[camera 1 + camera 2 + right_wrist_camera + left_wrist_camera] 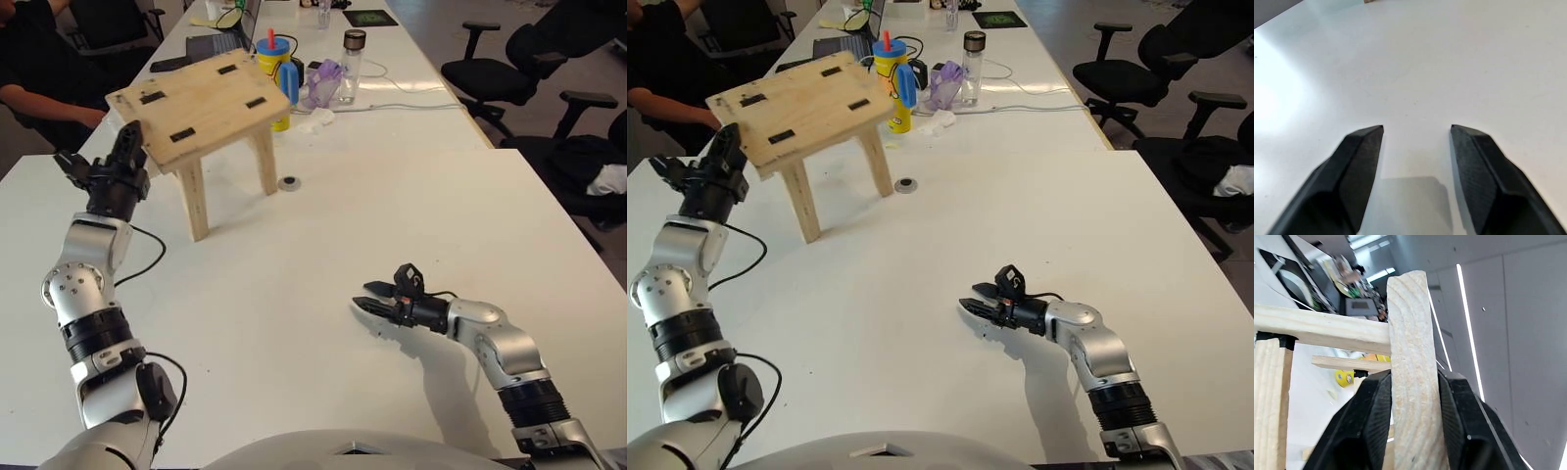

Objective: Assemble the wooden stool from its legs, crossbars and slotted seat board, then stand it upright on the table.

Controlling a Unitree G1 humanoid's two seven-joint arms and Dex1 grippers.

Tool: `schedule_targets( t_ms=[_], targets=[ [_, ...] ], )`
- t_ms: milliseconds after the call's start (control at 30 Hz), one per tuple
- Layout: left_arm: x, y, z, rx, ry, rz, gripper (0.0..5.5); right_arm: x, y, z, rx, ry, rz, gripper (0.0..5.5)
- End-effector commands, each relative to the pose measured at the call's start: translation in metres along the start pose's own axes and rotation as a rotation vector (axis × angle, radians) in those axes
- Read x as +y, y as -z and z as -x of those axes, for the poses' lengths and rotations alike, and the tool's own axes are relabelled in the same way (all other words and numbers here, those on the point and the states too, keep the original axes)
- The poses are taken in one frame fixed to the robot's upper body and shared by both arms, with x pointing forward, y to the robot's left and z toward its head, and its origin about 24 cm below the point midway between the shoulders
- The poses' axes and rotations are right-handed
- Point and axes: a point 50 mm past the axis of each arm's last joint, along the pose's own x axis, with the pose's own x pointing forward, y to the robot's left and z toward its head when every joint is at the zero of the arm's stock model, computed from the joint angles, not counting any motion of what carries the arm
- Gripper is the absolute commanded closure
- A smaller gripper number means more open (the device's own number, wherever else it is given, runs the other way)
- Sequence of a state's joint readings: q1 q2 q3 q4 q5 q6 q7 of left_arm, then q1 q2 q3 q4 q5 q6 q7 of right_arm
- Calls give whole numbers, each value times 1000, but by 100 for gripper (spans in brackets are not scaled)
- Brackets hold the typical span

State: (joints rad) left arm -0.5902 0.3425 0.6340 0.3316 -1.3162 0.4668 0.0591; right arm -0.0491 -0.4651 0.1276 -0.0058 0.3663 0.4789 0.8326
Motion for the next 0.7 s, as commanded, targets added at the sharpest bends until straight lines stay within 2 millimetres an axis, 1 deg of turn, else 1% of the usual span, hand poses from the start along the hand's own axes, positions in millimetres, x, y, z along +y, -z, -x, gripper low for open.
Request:
schedule_targets(
  t_ms=[33,200,333,400,433,500,533,567,633,700],
  targets=[
    [38,-7,5,-68,-194,-69,382,4,12,-6,46,1,-40,292],
    [26,-22,9,-238,-52,-16,305,8,17,-10,54,-10,-51,292],
    [27,-21,13,-288,-9,31,242,13,20,-12,59,-26,-61,292],
    [23,-20,18,-313,44,50,208,15,20,-14,61,-40,-61,292],
    [19,-19,20,-318,80,65,208,16,20,-15,63,-45,-61,292],
    [14,-13,32,-260,167,39,208,17,21,-15,71,-52,-58,292],
    [16,-9,40,-227,180,31,208,17,21,-15,73,-53,-58,292],
    [21,-3,48,-173,177,-17,208,17,21,-14,75,-53,-57,292],
    [37,15,71,-53,126,-107,208,15,21,-14,75,-51,-56,292],
    [44,35,92,98,156,-202,208,14,20,-12,75,-46,-53,292]
  ],
)
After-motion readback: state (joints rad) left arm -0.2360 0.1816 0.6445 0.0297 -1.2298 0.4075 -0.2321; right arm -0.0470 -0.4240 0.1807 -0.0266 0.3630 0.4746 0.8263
